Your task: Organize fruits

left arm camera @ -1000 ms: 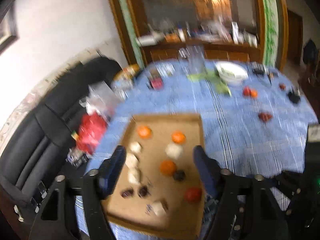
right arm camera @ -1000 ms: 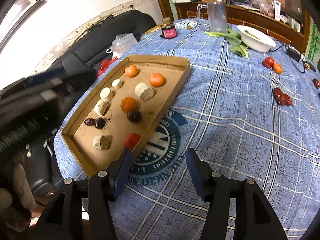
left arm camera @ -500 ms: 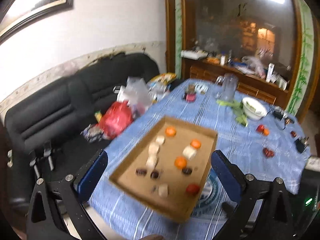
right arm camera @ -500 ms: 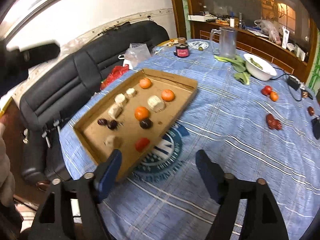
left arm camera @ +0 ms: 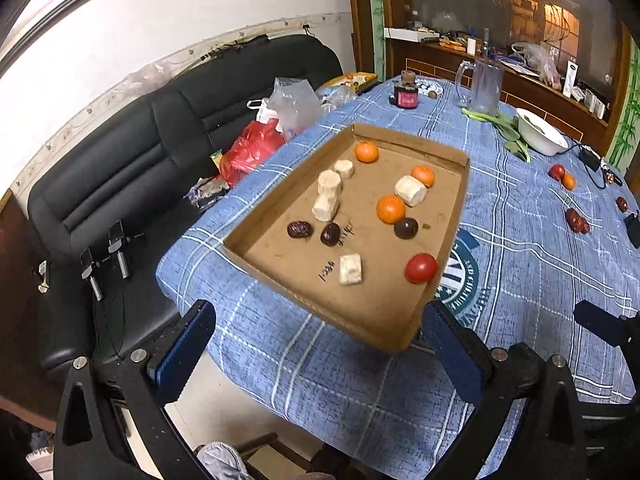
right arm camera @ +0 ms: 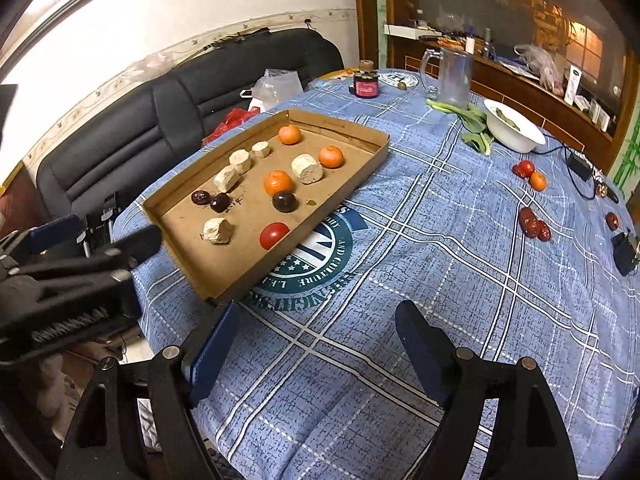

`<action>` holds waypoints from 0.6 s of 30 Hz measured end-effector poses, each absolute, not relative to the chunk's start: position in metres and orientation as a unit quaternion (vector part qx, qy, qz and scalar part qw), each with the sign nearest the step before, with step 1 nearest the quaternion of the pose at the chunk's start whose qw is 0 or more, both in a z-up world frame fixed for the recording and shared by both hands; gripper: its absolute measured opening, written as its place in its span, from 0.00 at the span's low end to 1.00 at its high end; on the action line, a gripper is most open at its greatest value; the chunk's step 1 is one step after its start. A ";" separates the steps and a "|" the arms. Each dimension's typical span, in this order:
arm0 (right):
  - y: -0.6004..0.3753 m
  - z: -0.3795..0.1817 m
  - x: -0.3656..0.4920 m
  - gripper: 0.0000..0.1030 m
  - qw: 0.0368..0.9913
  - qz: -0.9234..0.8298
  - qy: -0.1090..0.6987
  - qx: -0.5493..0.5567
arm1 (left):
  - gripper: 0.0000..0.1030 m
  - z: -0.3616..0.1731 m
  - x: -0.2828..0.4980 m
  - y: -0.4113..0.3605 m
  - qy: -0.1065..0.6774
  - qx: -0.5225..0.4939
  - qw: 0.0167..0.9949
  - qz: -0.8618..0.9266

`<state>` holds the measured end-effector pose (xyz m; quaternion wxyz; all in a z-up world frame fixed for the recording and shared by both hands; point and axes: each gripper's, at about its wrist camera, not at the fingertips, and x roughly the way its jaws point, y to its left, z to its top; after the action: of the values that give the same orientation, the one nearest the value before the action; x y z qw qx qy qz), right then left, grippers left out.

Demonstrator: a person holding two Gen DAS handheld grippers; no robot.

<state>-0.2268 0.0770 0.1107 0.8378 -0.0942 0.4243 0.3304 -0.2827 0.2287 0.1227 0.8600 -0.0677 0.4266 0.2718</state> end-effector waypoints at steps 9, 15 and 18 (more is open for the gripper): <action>0.077 0.108 -0.229 0.83 0.837 0.327 0.429 -0.094 | 1.00 0.114 -0.283 0.231 0.445 -0.083 0.851 0.266; 0.086 0.103 -0.231 0.83 0.833 0.329 0.431 -0.106 | 1.00 0.111 -0.285 0.240 0.449 -0.097 0.847 0.269; 0.090 0.099 -0.231 0.83 0.828 0.331 0.437 -0.113 | 1.00 0.110 -0.286 0.243 0.455 -0.101 0.843 0.269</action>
<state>-0.2314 0.0901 0.0986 0.8285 -0.1127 0.4373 0.3312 -0.2856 0.2433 0.1099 0.8433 -0.1006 0.4545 0.2686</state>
